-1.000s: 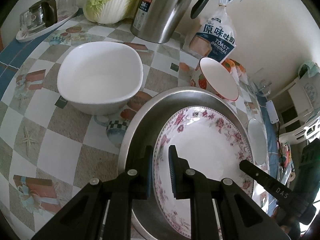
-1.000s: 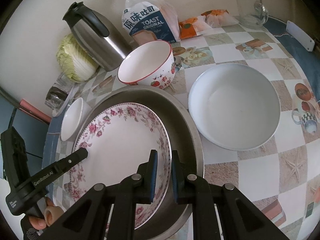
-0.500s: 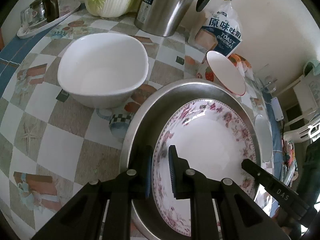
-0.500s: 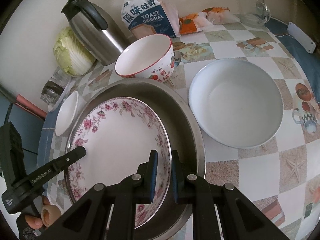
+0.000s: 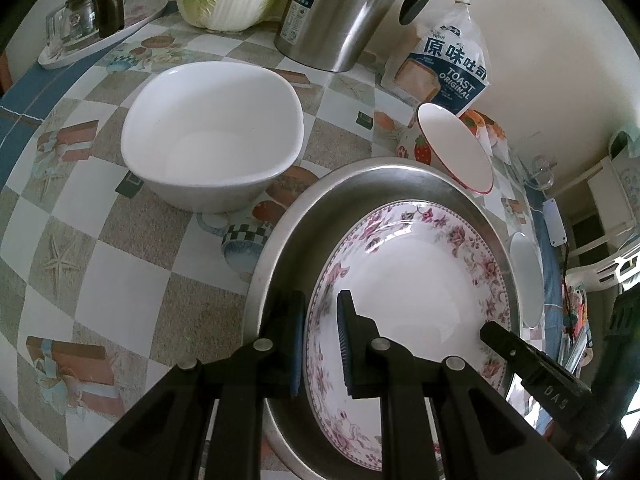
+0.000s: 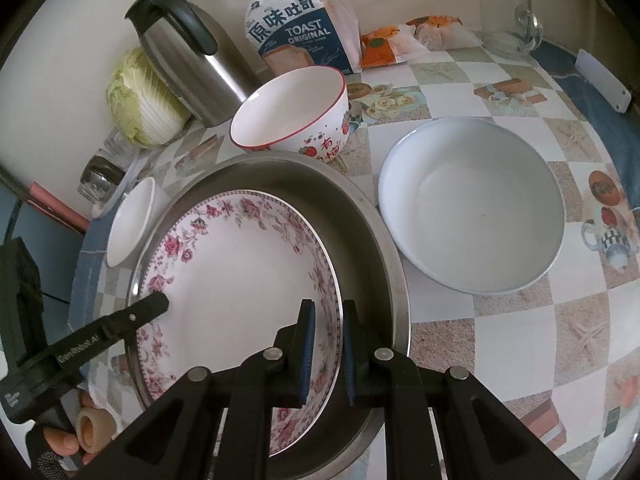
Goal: Organize plates and bowls
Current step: 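Lower the floral plate into the steel basin with the right gripper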
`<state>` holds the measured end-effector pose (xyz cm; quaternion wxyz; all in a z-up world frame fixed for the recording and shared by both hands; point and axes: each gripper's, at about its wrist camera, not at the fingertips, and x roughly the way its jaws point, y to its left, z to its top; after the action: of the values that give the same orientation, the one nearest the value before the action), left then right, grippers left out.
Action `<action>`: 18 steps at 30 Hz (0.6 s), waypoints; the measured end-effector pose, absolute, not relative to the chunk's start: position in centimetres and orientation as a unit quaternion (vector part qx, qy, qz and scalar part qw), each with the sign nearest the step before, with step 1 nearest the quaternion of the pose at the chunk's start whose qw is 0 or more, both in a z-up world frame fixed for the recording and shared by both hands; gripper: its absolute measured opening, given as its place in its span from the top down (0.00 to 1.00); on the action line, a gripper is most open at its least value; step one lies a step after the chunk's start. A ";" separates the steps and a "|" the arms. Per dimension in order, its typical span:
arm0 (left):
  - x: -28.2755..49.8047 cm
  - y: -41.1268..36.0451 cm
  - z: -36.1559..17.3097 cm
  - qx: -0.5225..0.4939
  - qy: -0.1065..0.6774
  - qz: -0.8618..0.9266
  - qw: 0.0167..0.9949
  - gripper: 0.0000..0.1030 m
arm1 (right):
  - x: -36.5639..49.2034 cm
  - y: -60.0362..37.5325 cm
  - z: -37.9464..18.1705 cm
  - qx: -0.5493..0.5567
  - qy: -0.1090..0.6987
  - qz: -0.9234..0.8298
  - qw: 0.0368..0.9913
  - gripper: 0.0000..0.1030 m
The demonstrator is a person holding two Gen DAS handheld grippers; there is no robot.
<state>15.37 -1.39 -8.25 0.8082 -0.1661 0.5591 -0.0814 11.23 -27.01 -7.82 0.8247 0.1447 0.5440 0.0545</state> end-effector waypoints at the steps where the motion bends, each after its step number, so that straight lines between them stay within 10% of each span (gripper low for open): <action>1: 15.4 -1.3 -8.3 -0.166 0.559 -0.081 0.808 0.85 | 11.2 -26.8 -7.8 0.133 0.545 0.053 0.826 0.86; 18: 15.4 -1.4 -8.2 -0.165 0.560 -0.072 0.809 0.85 | 11.4 -26.0 -7.7 0.106 0.543 0.043 0.832 0.84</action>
<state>15.40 -1.37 -8.20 0.8091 -0.1646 0.5595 -0.0721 11.38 -26.04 -7.68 0.8316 0.1058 0.5435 0.0434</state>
